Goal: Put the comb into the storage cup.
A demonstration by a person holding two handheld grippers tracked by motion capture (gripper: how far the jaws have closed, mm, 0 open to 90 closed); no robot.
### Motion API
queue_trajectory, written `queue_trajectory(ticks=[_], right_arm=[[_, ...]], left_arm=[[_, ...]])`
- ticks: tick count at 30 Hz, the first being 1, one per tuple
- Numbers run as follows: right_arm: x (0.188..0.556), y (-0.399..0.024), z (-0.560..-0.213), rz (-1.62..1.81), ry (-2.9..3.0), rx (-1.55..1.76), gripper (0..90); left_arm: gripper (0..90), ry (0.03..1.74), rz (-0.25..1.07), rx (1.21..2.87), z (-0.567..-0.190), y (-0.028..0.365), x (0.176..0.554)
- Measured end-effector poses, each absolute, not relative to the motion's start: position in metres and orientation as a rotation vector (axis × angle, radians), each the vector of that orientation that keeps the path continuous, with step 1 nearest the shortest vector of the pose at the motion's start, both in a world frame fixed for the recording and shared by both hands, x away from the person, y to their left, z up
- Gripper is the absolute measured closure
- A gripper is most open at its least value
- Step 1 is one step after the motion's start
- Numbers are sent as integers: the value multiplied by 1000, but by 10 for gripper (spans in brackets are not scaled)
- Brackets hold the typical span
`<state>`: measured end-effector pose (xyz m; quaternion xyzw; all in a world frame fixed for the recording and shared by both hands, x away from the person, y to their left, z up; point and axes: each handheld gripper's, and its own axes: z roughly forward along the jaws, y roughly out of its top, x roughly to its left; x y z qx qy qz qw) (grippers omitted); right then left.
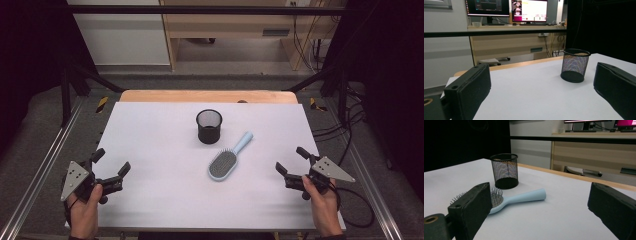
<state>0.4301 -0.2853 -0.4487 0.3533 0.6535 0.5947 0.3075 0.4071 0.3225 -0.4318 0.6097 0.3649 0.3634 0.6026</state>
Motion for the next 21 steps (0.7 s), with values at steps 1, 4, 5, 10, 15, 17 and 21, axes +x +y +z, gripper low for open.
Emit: queue_trajectory(ticks=[1, 4, 5, 10, 15, 17, 21], right_arm=[[430, -285, -449, 1575, 1727, 940, 55], [431, -286, -450, 1568, 1730, 949, 54], [431, -285, -450, 1557, 1738, 969, 66], [428, -281, -449, 1536, 1786, 1014, 71], [431, -279, -451, 1516, 1771, 1042, 60], [434, -279, -452, 1498, 1765, 1082, 59], [437, -275, -454, 1455, 1783, 1147, 58]], left_arm=[[13, 852, 843, 1414, -432, 323, 408], [13, 853, 840, 1414, -432, 323, 407], [13, 851, 839, 1416, -432, 322, 406], [13, 851, 837, 1413, -431, 322, 404], [13, 855, 836, 1416, -432, 322, 405], [14, 856, 834, 1418, -433, 322, 405], [14, 861, 858, 1435, -433, 321, 404]])
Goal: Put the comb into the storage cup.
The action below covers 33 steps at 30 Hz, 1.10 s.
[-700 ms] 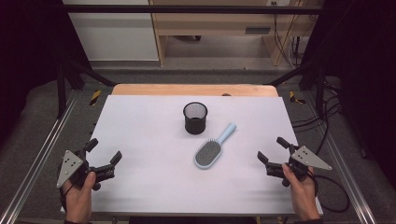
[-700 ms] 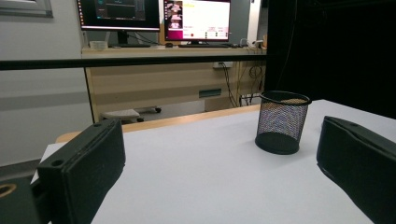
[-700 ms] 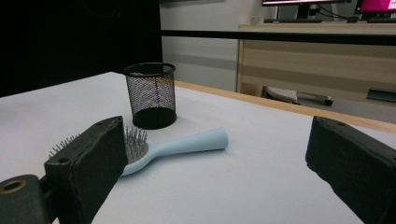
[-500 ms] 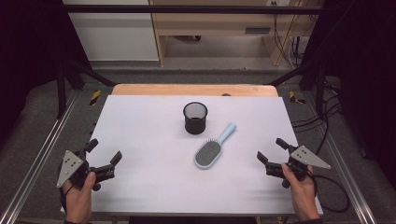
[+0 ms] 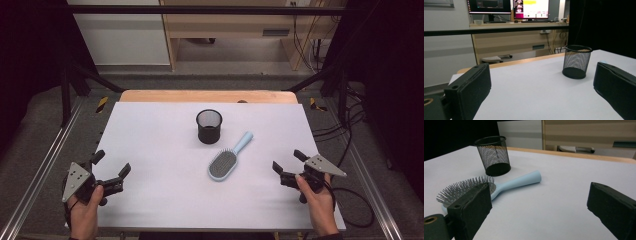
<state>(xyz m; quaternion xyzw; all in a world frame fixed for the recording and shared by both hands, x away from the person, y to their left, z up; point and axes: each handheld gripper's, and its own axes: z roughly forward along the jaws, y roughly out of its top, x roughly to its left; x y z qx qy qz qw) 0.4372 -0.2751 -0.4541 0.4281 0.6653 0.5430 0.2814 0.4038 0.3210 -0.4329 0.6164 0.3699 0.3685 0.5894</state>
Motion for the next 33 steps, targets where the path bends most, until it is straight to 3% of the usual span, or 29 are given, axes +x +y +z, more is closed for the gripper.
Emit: queue_trajectory(ticks=[13, 18, 21, 22, 23, 26, 29, 33], right_arm=[[467, -240, -435, 1399, 1910, 1135, 64], [490, -223, -418, 1327, 1958, 1119, 117], [504, -216, -412, 1275, 1987, 1125, 247], [504, -216, -412, 1275, 1987, 1125, 247], [513, -212, -409, 1237, 2028, 1132, 343], [521, -208, -407, 1198, 2048, 1133, 403], [537, -199, -410, 1127, 2085, 1135, 613], [553, -187, -415, 1056, 2143, 1113, 754]], left_arm=[[15, 884, 873, 1425, -433, 324, 402], [15, 891, 865, 1426, -434, 324, 403], [15, 887, 861, 1421, -434, 324, 402], [15, 887, 861, 1421, -434, 324, 402], [15, 878, 861, 1423, -432, 324, 402], [15, 869, 861, 1429, -432, 322, 403], [17, 861, 858, 1429, -431, 321, 403], [18, 850, 854, 1435, -431, 319, 403]])
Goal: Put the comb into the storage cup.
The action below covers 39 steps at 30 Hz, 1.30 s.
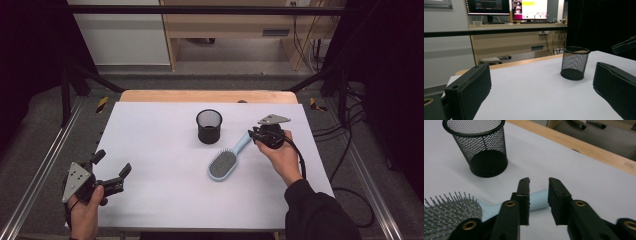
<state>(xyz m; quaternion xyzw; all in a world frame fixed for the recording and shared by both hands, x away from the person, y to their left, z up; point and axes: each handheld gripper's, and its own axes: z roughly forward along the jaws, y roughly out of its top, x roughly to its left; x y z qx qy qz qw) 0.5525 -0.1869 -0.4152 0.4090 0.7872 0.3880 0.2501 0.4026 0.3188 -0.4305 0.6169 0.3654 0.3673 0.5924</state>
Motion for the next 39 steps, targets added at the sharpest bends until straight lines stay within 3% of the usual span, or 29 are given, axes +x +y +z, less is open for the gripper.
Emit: queue_trajectory(ticks=[7, 18, 24, 39], right_arm=[[581, -166, -421, 949, 2233, 1082, 894], [602, -143, -456, 772, 2350, 1046, 900], [602, -140, -458, 674, 2371, 1024, 900], [563, -164, -454, 586, 2533, 1043, 900]], left_arm=[[21, 847, 838, 1447, -432, 318, 403], [20, 827, 811, 1464, -432, 314, 405], [19, 820, 812, 1468, -431, 312, 405], [18, 837, 786, 1486, -434, 312, 408]])
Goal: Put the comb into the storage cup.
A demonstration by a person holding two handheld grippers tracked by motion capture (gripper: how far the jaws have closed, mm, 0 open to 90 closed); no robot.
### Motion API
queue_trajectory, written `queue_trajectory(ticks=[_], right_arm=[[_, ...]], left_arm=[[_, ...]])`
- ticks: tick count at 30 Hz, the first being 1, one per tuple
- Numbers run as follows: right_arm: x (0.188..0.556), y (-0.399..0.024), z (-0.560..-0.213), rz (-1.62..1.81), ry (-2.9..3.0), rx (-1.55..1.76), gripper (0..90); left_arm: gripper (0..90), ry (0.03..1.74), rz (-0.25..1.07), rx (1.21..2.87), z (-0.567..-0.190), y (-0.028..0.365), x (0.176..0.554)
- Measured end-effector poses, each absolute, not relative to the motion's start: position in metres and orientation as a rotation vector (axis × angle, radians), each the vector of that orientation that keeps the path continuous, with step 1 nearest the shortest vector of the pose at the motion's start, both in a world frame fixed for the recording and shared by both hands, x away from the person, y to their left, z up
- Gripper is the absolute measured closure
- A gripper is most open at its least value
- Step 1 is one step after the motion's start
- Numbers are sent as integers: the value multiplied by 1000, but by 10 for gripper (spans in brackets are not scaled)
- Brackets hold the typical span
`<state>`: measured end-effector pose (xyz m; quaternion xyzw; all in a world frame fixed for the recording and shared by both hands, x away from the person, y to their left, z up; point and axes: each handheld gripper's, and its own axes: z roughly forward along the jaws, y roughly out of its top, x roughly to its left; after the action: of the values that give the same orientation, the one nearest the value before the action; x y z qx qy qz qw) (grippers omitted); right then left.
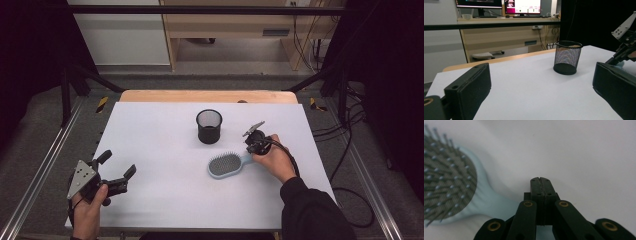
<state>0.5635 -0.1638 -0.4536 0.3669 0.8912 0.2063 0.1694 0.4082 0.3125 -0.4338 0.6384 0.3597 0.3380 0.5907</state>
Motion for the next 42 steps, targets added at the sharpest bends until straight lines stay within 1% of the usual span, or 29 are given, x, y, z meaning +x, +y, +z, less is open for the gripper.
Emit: queue_trajectory(ticks=[8, 14, 15, 17, 24, 30, 35, 42], right_arm=[[539, -170, -456, 561, 2583, 1023, 900], [516, -179, -456, 607, 2633, 1036, 900], [506, -181, -456, 608, 2644, 1036, 900], [503, -182, -456, 619, 2648, 1038, 900], [475, -184, -455, 667, 2659, 1043, 900], [463, -182, -454, 697, 2683, 1019, 900], [461, -181, -454, 711, 2684, 1022, 900], [453, -179, -451, 747, 2681, 1022, 900]], left_arm=[[19, 825, 776, 1514, -435, 309, 409], [19, 822, 763, 1532, -436, 306, 410], [19, 818, 764, 1535, -436, 306, 409], [19, 812, 766, 1543, -436, 305, 409], [19, 811, 764, 1555, -437, 304, 408], [20, 818, 771, 1567, -439, 309, 408], [20, 826, 776, 1546, -437, 308, 408], [20, 808, 779, 1569, -436, 305, 407]])
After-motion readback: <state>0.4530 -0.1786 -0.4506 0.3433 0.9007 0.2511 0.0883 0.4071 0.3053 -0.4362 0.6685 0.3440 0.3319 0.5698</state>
